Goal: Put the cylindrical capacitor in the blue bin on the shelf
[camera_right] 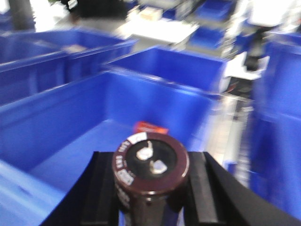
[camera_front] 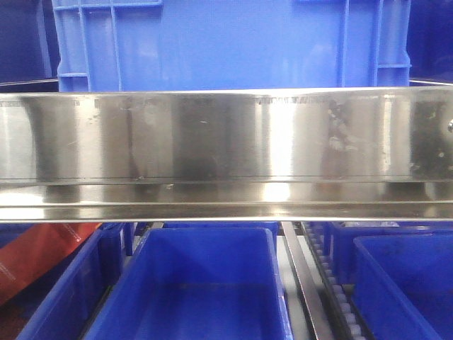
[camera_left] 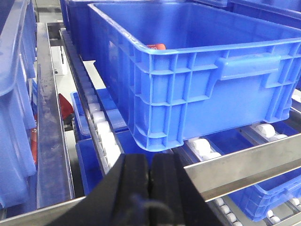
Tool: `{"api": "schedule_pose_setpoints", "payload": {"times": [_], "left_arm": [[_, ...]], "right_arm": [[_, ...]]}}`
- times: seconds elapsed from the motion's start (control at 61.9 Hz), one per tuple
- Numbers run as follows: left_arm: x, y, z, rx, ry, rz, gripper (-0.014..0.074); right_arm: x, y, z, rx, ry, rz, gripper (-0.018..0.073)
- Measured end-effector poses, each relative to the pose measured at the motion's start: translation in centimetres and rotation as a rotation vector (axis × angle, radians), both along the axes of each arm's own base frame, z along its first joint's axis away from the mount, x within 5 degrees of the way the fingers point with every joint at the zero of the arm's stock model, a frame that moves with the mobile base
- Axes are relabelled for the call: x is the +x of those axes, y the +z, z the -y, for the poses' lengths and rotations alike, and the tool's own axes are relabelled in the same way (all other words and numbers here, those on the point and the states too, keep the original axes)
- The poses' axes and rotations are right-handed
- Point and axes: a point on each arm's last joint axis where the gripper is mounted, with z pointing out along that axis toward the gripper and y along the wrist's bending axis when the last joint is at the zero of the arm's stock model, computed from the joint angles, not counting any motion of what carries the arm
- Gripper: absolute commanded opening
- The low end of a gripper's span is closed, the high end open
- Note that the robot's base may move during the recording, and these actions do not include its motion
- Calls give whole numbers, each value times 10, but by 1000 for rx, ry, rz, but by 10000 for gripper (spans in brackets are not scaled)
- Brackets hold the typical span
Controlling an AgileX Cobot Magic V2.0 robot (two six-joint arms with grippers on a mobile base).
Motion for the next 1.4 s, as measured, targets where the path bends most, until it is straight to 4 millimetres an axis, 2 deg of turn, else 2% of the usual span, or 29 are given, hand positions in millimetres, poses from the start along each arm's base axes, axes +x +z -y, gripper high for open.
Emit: {"api": "schedule_pose_setpoints", "payload": {"times": [0.081, 0.226, 0.388, 0.501, 0.549, 0.614, 0.662, 0.743, 0.775, 0.84, 0.936, 1.05, 1.179, 1.276, 1.372, 1.405], "left_arm": [[0, 0, 0, 1, 0, -1, -111], [0, 0, 0, 1, 0, -2, -111], [0, 0, 0, -1, 1, -3, -111], [0, 0, 0, 0, 1, -4, -111], [0, 0, 0, -1, 0, -5, -111], [0, 0, 0, -2, -1, -6, -111], [0, -1, 0, -3, -1, -9, -111], [0, -1, 0, -6, -4, -11, -111], [-1, -1, 1, -8, -5, -12, -111], [-1, -1, 1, -11, -7, -14, -111], [-1, -1, 1, -15, -8, -17, -111], [-1, -1, 1, -16, -9, -17, -111], [-1, -1, 1, -16, -9, -18, -111], [-1, -1, 1, -16, -9, -18, -111], [-1, -1, 1, -16, -9, -18, -111], [-1, -1, 1, -16, -9, -18, -111]], "right_arm": [[24, 3, -18, -33, 33, -57, -162], [70, -10, -48, -95, 68, -177, -162], [118, -46, -73, -160, 77, -302, -162], [142, -76, -86, -197, 79, -382, -148], [150, -86, -90, -209, 79, -407, -92], [160, -99, -95, -222, 79, -435, 46], [164, -105, -97, -229, 80, -450, 214], [168, -111, -99, -234, 81, -466, 440], [169, -113, -100, -236, 81, -470, 493], [169, -113, -100, -236, 81, -469, 519], [169, -111, -100, -233, 82, -467, 496], [166, -107, -99, -226, 82, -457, 394], [154, -88, -93, -203, 84, -415, 179], [138, -64, -85, -176, 85, -360, -19], [113, -37, -72, -147, 87, -298, -150], [105, -31, -68, -140, 87, -284, -168]]}}
